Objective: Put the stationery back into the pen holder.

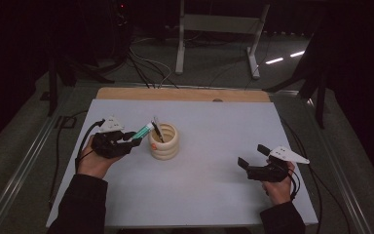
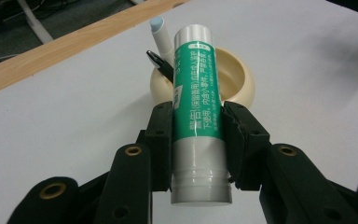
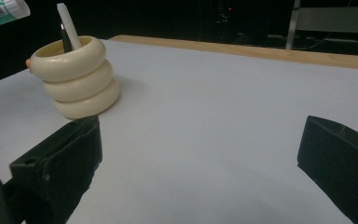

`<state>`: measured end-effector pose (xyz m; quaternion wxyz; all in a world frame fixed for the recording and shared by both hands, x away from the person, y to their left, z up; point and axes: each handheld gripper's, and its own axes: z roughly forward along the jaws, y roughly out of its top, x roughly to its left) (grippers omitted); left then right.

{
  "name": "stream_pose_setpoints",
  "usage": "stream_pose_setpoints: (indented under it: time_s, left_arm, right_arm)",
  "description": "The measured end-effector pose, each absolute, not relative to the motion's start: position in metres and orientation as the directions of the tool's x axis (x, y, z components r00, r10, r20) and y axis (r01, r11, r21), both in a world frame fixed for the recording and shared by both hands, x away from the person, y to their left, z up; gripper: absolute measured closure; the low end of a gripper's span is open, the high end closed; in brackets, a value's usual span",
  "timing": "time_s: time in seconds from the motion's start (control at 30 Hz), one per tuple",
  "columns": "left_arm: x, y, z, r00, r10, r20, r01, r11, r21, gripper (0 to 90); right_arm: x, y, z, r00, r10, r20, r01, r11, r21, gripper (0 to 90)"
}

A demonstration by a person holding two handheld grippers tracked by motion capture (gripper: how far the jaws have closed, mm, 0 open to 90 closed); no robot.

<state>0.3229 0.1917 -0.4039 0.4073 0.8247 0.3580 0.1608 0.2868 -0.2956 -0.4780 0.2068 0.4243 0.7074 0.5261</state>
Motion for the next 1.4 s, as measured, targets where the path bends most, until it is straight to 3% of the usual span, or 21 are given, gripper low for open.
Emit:
stream_pose_setpoints:
  time_s: [1.4]
  left_arm:
    - [0.353, 0.168, -0.407, 0.701, 0.712, -0.032, 0.475, -0.433, 0.766, 65.9]
  right_arm:
    - [0.288, -0.295, -0.478, -0.557, 0.816, 0.155, 0.384, 0.088, 0.919, 0.0]
